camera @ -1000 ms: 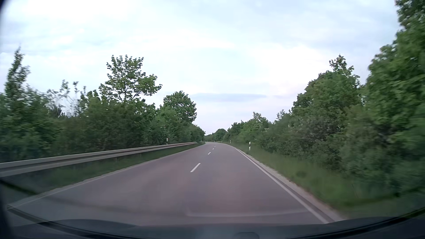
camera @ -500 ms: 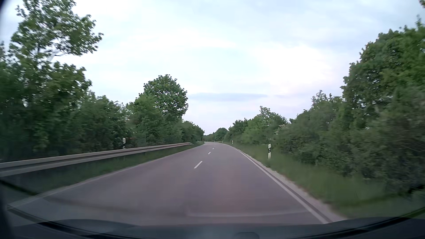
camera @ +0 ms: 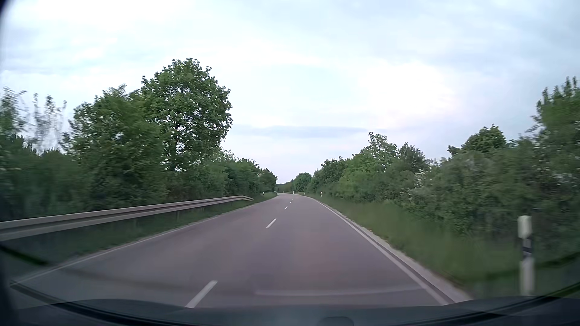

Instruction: Follow the waypoints while adhering to traffic rules and regulations

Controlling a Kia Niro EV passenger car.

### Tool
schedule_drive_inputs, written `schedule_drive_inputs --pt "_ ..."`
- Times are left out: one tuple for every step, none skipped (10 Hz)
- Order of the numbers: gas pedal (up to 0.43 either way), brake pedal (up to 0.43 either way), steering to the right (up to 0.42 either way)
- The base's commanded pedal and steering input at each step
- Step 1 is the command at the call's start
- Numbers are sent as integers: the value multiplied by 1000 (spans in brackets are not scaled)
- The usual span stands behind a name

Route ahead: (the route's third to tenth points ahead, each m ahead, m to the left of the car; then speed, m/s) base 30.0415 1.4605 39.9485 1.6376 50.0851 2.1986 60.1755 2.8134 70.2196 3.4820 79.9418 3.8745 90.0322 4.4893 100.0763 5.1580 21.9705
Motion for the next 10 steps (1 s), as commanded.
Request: schedule_drive_inputs --pt "197 0 -1" --pt "197 0 -1" --pt "189 0 -1" --pt "189 0 -1" --pt "189 0 -1" --pt "189 0 -2" --pt "189 0 -2" --pt "189 0 -3" --pt "189 0 -4" --pt "189 0 -5"
